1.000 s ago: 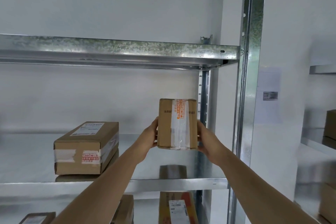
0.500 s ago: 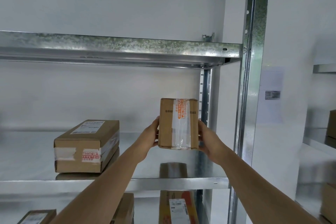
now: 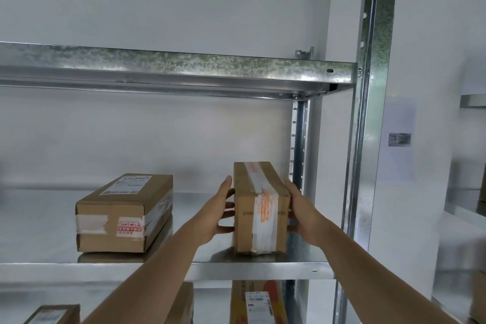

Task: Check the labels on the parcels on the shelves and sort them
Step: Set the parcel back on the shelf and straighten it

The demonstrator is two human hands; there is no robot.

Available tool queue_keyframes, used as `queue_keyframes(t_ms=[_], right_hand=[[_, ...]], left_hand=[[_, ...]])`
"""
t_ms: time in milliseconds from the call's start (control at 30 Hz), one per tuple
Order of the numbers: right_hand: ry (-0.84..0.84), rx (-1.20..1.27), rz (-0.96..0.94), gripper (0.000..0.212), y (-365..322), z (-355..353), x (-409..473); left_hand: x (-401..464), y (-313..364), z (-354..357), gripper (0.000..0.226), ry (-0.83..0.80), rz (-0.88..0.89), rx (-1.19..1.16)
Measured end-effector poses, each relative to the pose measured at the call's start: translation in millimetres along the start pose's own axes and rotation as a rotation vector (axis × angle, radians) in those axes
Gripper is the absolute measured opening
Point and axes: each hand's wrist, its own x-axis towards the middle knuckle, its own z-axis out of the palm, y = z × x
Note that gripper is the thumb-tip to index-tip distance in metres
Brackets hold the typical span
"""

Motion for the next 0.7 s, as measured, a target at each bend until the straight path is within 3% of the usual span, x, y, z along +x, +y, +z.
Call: queue_keyframes(t_ms=[233,400,533,600,700], right_hand=[[-0.116,-0.188,0.108,0.066,-21.8,-8.3,14.4],[-0.145,-0.331,0.177,0.061,-56.7,-5.5,32.6],[-0.205,-0.344,0.340,0.068,-70.4,5.7,51.1],[-0.237,-0.351,0.421,0.070,-65.0,9.3,56.5],[-0.267,-0.321,0.439,0.068,-55.2,9.4,59.1]], left_hand=[[20.6,20.1,-10.8,0.077,0.002,-0.162,0.057],[40.1,55.4,-11.7,0.111,0.014,-0.301,0.143],[65.4,64.1,-2.8,0.152,-0.131,-0.419,0.225],[79.6,54.8,-4.3,0.144,-0.158,-0.450,0.254],[81.2,48.9,-4.4,0.104,-0.206,-0.468,0.243]])
